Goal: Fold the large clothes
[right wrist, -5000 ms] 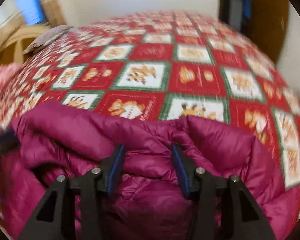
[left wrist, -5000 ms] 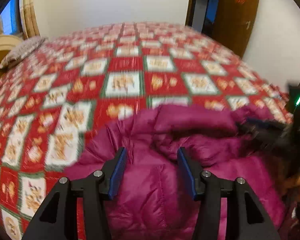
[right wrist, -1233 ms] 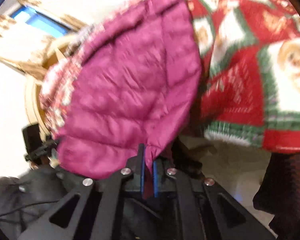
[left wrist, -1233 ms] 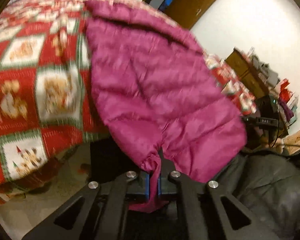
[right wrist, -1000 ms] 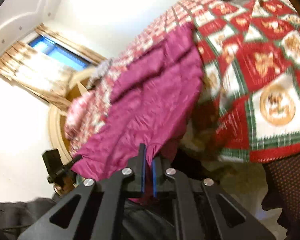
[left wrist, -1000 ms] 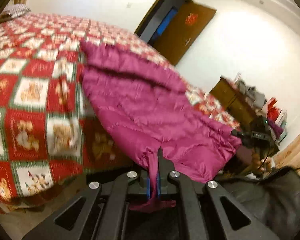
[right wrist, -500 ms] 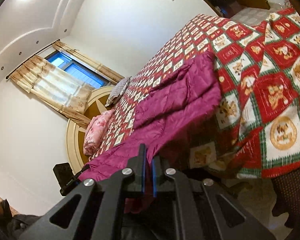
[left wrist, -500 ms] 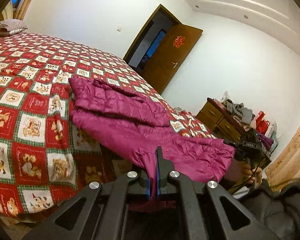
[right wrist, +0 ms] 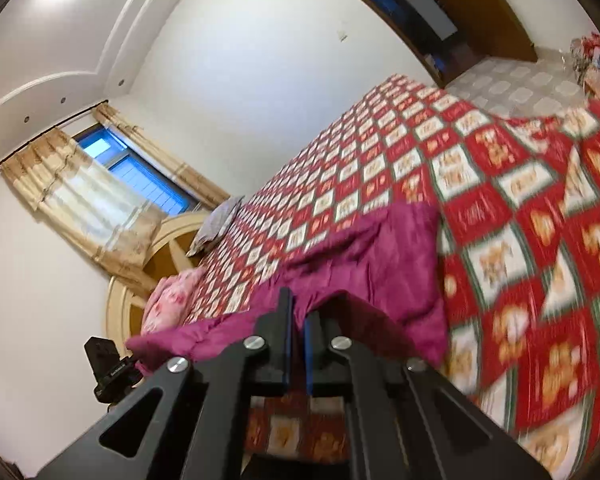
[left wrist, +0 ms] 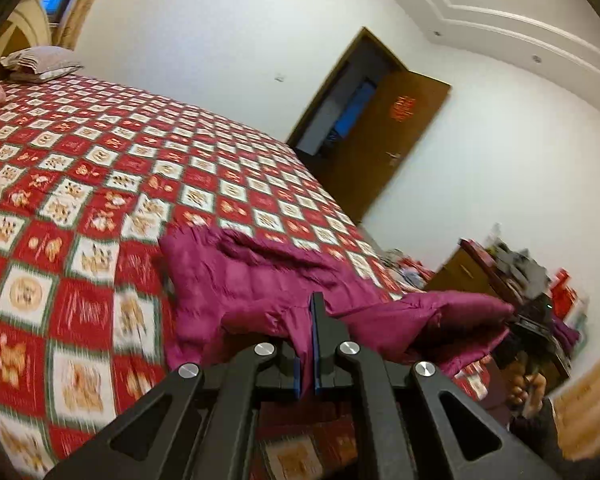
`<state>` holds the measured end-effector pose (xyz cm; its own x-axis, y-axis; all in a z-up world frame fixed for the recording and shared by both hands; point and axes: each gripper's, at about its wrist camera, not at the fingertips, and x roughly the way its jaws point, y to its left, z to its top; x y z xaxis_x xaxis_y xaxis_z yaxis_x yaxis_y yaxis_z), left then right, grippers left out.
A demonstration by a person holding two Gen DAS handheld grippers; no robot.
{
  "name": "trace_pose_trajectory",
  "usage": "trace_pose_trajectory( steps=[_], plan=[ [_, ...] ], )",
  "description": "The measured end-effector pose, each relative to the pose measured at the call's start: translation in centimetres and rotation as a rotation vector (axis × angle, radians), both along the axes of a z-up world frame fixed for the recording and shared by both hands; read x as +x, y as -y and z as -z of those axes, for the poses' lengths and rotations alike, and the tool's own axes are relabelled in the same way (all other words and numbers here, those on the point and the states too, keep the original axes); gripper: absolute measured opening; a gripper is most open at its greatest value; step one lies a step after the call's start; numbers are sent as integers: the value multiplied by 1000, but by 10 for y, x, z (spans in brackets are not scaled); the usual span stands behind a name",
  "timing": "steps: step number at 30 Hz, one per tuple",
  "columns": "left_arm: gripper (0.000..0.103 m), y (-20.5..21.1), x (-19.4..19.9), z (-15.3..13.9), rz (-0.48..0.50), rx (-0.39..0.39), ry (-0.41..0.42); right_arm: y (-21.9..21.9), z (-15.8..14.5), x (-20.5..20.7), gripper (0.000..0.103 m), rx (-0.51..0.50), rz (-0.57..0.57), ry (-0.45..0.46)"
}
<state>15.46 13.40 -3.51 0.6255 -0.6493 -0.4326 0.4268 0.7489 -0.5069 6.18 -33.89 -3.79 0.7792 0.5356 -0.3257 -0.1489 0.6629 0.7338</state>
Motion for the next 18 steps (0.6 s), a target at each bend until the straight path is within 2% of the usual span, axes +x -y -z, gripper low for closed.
trace_pose_trajectory(
  steps=[5,9,15,18],
  plan=[
    [3,15,61,7,-55,45,-48,0,-3,59,8,-24,25,-8],
    [3,23,119,33,-100,90,-135,-2,9,118,8,-70,43,-67],
    [4,29,189,87,-172,131,-339,-5,55,194,8,-100,66,-202],
    [4,29,211,105,-176,120,-393,-6,78,224,8,-135,92,-252]
  ],
)
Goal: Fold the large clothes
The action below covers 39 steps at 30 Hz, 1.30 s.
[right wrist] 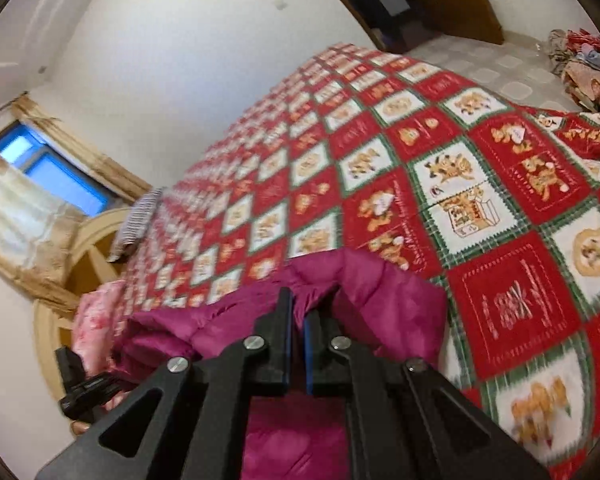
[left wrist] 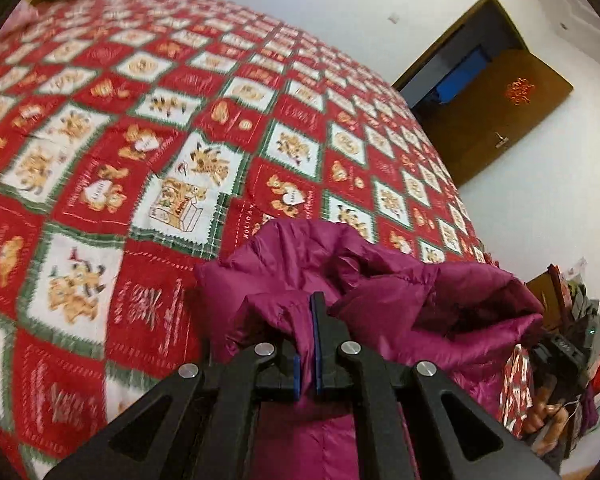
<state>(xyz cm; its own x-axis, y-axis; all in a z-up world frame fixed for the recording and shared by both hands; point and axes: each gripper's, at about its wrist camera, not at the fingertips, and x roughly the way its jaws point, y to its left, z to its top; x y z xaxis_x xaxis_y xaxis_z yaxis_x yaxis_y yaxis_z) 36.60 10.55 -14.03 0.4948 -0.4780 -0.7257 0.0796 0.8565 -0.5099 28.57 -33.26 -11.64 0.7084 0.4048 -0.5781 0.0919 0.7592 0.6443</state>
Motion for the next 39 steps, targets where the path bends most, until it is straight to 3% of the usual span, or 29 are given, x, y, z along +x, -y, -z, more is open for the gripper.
trace_pose_trajectory(
  steps=[3,7,9,11,13,14,15,17,20,21,24,26,27,29,30,32,34,37,39],
  plan=[
    [4,-4,18,12,-10,-50,-42,-4,20,21,8,-43,21,-35],
    [6,-18,40,22,12,-195,-95,-9,46,43,8,-106,40,-80],
    [8,-30,48,27,27,-320,-123,-10,59,48,7,-110,51,-100],
    [12,-51,55,34,48,-525,-133,-9,67,50,6,-111,55,-100],
    [23,-78,56,39,5,-695,-113,-10,71,51,5,-119,55,-95],
    [38,-91,55,39,-42,-715,-96,-10,72,51,5,-131,52,-93],
    [56,-106,54,35,-114,-692,-64,-11,73,52,5,-142,50,-90],
    [68,-125,47,25,-223,-612,-12,-13,72,52,5,-152,51,-89],
    [68,-121,37,1,-219,-444,25,-12,70,54,7,-141,46,-104],
    [68,-107,33,-12,-181,-338,39,-9,69,55,9,-117,37,-116],
    [68,-66,16,-41,-84,-128,111,11,55,55,19,30,30,-126],
    [68,-42,0,-57,-22,-29,174,28,32,42,37,95,56,-60],
    [68,-27,-8,-64,2,26,203,32,20,34,67,88,74,-29],
    [68,0,-20,-74,37,128,247,36,-11,11,102,21,148,63],
    [68,21,-29,-78,66,192,280,33,-28,-4,103,-27,182,127],
    [68,45,-35,-74,102,265,328,13,-51,-18,102,-142,160,168],
    [68,76,-40,-65,118,370,381,-22,-63,-18,86,-286,67,173],
    [68,107,-25,-42,78,529,421,-88,-57,-4,62,-498,-77,139],
    [68,127,-20,-31,29,643,480,-124,-42,15,56,-563,-155,118]
  ],
)
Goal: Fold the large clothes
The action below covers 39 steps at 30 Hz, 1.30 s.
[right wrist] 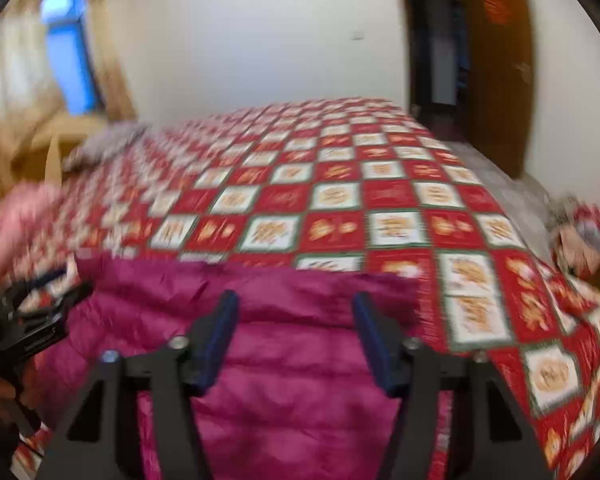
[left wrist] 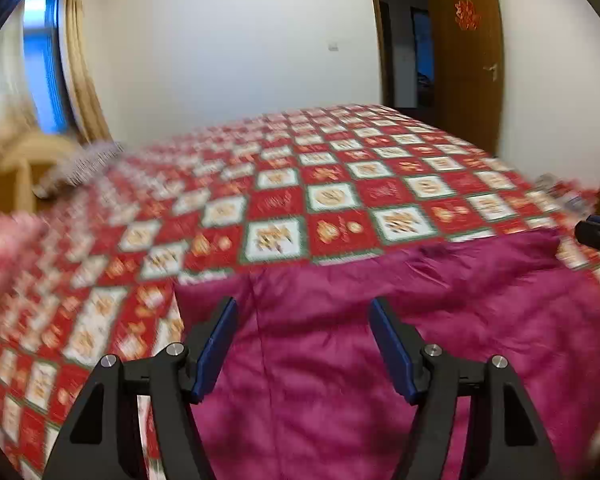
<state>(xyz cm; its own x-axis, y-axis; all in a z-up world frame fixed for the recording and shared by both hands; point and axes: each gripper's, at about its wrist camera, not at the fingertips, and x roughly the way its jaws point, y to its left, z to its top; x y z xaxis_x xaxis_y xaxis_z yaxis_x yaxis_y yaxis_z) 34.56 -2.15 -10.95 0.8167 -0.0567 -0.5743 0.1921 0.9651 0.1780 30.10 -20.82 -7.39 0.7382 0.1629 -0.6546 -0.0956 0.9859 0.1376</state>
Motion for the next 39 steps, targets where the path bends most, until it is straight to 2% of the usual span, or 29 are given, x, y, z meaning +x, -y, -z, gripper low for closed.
trace_pose_trajectory(
  steps=[1,3,5,6,9,11,18,23,26,28,30,32,34,35,37,39],
  plan=[
    [68,3,5,4,-26,34,17,-8,9,6,51,-13,-10,-15],
    [68,9,21,19,-95,120,25,-25,29,24,51,-96,2,-26],
    [68,9,33,29,-148,154,2,-35,52,41,50,-174,18,-35],
    [68,3,42,38,-184,160,-21,-35,62,47,50,-175,20,-44],
    [69,-8,57,54,-210,93,-88,-27,85,56,50,-124,32,-66],
    [74,-16,65,61,-228,46,-107,-27,87,56,50,-112,41,-56],
    [82,-17,80,82,-266,12,-154,-24,95,64,50,-80,31,-83],
    [82,-21,85,89,-274,-6,-190,-28,91,66,47,-108,33,-110],
    [82,-20,85,90,-278,0,-195,-2,65,53,46,-105,109,-41],
    [82,-20,85,90,-272,1,-199,19,57,50,46,-153,186,-29],
    [82,-19,85,90,-272,4,-198,44,65,53,46,-182,246,-78],
    [82,-20,84,89,-272,7,-196,65,86,55,47,-186,280,-143],
    [82,-19,84,89,-272,12,-191,81,104,56,59,-110,291,-169],
    [82,-19,84,89,-273,15,-190,92,108,56,61,-41,302,-174],
    [82,-18,84,89,-274,17,-190,104,111,58,63,32,305,-176],
    [82,-18,84,89,-274,19,-190,101,112,58,63,25,310,-172]
  ],
)
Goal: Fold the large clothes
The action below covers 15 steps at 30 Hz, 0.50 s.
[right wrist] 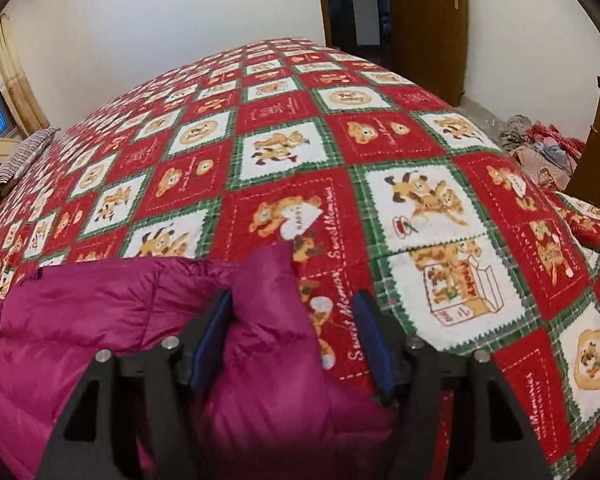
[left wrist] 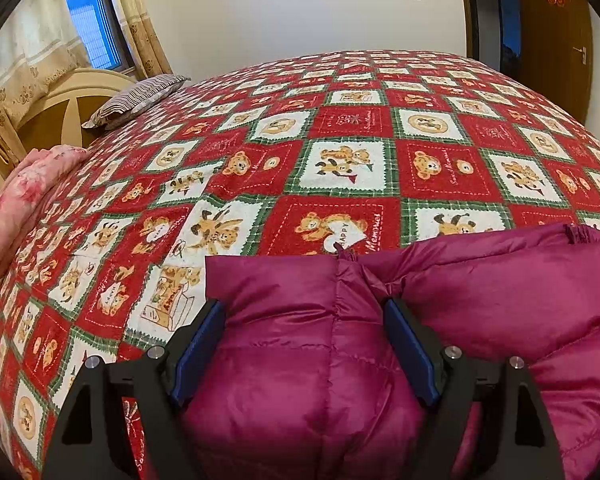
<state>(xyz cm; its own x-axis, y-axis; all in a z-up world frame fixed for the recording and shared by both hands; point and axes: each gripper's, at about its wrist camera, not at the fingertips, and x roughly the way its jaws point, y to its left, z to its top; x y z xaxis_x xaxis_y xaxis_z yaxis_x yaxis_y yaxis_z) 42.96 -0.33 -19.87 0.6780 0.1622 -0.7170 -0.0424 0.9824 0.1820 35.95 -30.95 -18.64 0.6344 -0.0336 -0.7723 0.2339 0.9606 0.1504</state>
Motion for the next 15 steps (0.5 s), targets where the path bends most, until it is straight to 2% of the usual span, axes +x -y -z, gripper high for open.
trace_pose_trajectory(
  steps=[3,8,11,12,13,15],
  plan=[
    [82,0,0,0,0,-2,0,-8,0,1,63,-55,1,-6],
    [82,-3,-1,-3,13,-19,-19,0,0,-2,63,-2,0,14],
    [82,-7,-15,-20,59,-25,-46,1,-4,-1,63,7,-13,-14],
    [82,-10,-25,-29,73,-43,-33,2,-8,-1,61,6,-22,-30],
    [82,-12,-36,-39,86,-56,-17,3,-16,-3,50,2,-20,-35],
    [82,-14,-55,-53,105,-65,11,2,-39,-19,45,24,-2,33]
  ],
)
